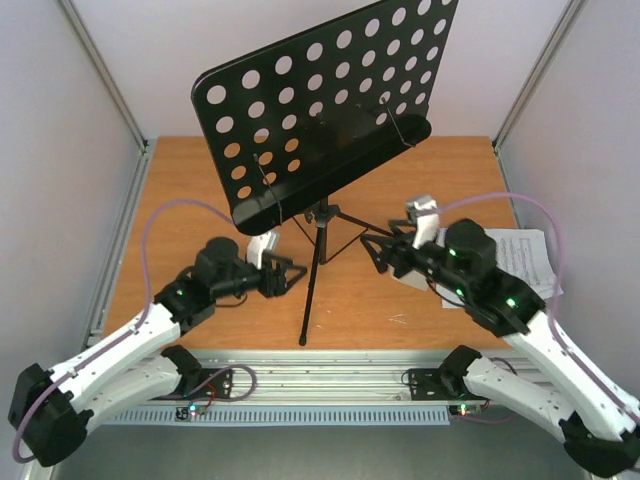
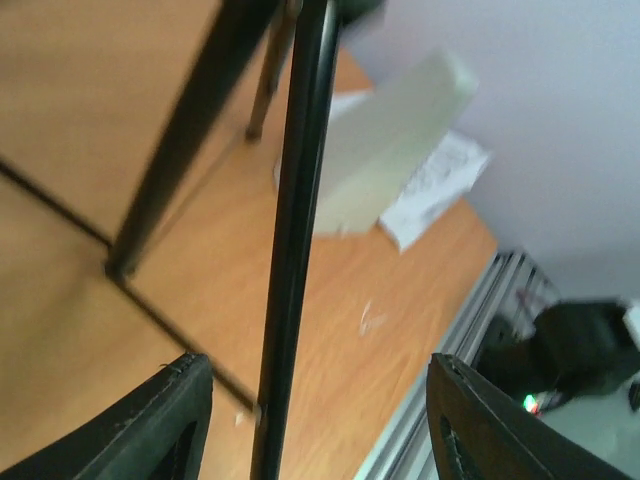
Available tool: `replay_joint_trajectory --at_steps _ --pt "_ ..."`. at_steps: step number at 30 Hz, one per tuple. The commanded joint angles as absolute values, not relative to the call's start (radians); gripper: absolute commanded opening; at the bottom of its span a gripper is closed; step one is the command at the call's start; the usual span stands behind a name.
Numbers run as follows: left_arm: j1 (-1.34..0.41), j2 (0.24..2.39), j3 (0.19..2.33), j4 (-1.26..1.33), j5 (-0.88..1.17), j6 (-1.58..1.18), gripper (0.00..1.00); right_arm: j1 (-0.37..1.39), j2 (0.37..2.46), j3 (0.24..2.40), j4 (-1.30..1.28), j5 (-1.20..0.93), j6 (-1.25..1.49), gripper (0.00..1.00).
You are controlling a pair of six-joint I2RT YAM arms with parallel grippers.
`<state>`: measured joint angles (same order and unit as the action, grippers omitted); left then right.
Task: Pack up the instrument practice props
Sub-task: Unscrew the knob on the music stand, then close the music stand at the center of the board.
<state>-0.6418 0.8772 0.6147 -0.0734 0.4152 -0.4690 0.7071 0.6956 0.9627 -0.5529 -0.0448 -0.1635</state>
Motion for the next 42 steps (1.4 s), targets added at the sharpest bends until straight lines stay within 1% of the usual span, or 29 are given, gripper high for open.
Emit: replay_joint_trajectory --at_steps 1,7,11,15,21,29,33,38,42 --pt "-0.73 0.81 0.504 -0.069 0.329 -0.45 0.6 0.712 0.853 1.0 -0.285 -0.149 -0.215 0.81" --pt "-0.805 0.742 0.333 -0.011 0.316 -0.522 0.6 0.713 1.034 1.017 -0.058 -0.18 -0.251 0.77" --pt "-0.823 0.745 0.245 0.141 0.358 -0.573 0.6 0.713 1.106 1.009 0.091 -0.179 -0.297 0.74" --pt "-0.84 0.78 0.238 0.143 0.338 -0.554 0.6 0.713 1.15 0.985 0.201 -0.172 -0.326 0.7" --pt "-0.847 0.86 0.227 0.176 0.33 -0.504 0.58 0.713 1.203 0.982 0.268 -0.188 -0.341 0.61" --pt "-0.851 0.888 0.175 0.262 0.307 -0.53 0.55 0.713 1.217 0.882 0.422 -0.15 -0.324 0.59" --pt "-0.852 0.878 0.171 0.252 0.303 -0.532 0.56 0.713 1.219 0.828 0.488 -0.143 -0.297 0.59" --pt "-0.851 0.871 0.173 0.25 0.315 -0.523 0.56 0.712 1.238 0.806 0.522 -0.148 -0.277 0.58" --pt "-0.851 0.877 0.17 0.271 0.367 -0.497 0.56 0.713 1.263 0.823 0.544 -0.143 -0.279 0.57"
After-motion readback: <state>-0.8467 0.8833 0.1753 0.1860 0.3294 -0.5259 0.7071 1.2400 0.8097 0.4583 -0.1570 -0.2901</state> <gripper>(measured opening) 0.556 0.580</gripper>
